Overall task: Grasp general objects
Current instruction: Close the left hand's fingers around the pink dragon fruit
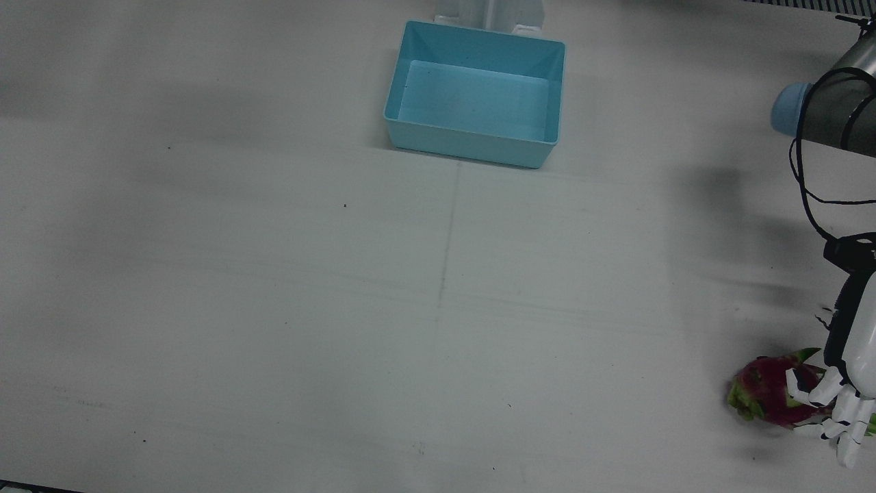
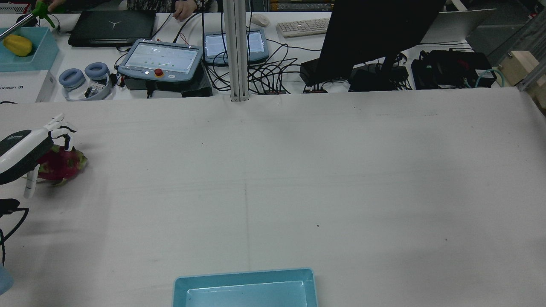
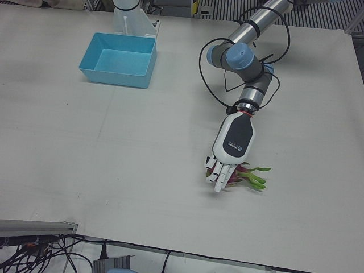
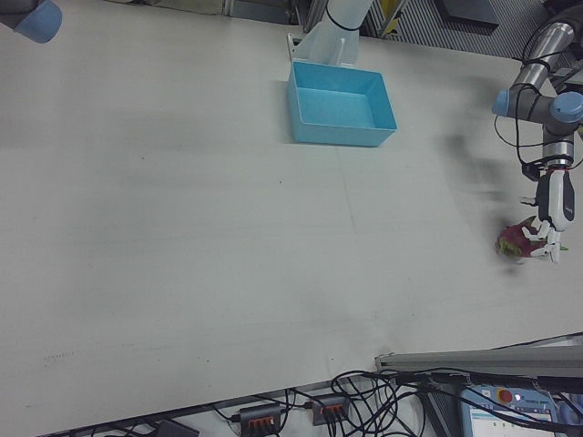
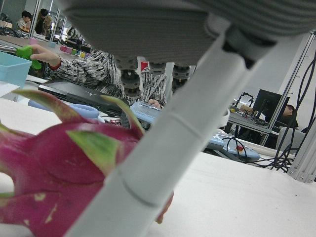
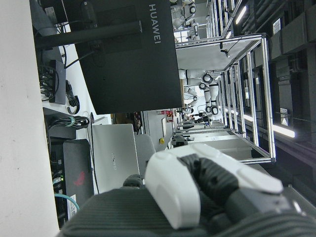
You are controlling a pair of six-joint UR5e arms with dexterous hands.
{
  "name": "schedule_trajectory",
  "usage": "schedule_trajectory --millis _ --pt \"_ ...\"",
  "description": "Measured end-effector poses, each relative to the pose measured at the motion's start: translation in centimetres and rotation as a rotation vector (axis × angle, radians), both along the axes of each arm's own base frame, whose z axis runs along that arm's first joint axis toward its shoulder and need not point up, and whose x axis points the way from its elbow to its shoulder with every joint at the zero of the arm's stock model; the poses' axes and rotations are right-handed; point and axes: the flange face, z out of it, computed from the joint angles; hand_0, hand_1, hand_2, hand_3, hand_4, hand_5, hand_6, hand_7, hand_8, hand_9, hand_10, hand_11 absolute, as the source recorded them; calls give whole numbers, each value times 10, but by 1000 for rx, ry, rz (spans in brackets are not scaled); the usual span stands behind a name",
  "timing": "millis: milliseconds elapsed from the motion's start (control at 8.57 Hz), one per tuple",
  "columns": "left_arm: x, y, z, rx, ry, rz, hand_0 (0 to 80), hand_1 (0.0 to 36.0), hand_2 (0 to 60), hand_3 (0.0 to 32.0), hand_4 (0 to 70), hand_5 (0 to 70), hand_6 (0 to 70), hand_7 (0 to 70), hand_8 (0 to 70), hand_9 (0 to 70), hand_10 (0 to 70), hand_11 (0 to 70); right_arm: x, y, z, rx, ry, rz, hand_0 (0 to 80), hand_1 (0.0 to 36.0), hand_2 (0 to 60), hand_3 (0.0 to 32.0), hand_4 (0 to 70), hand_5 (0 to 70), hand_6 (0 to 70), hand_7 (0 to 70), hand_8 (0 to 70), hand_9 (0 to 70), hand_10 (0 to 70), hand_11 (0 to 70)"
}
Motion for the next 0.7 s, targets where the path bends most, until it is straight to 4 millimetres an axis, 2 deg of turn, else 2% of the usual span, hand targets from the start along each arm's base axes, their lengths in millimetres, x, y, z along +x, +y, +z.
schedule_trajectory --millis 233,467,700 --pt "10 -2 5 -12 -12 -8 800 360 600 0 0 700 0 405 0 67 0 0 0 0 0 0 0 0 0 0 0 0 0 0 0 0 0 0 0 0" --pt "10 -3 13 -23 -39 -33 800 360 600 0 0 700 0 429 0 71 0 0 0 0 0 -1 0 0 0 0 0 0 0 0 0 0 0 0 0 0" --pt "12 -6 13 -18 -79 -41 800 360 600 0 0 700 0 444 0 74 0 0 0 0 1 -2 0 0 0 0 0 0 0 0 0 0 0 0 0 0"
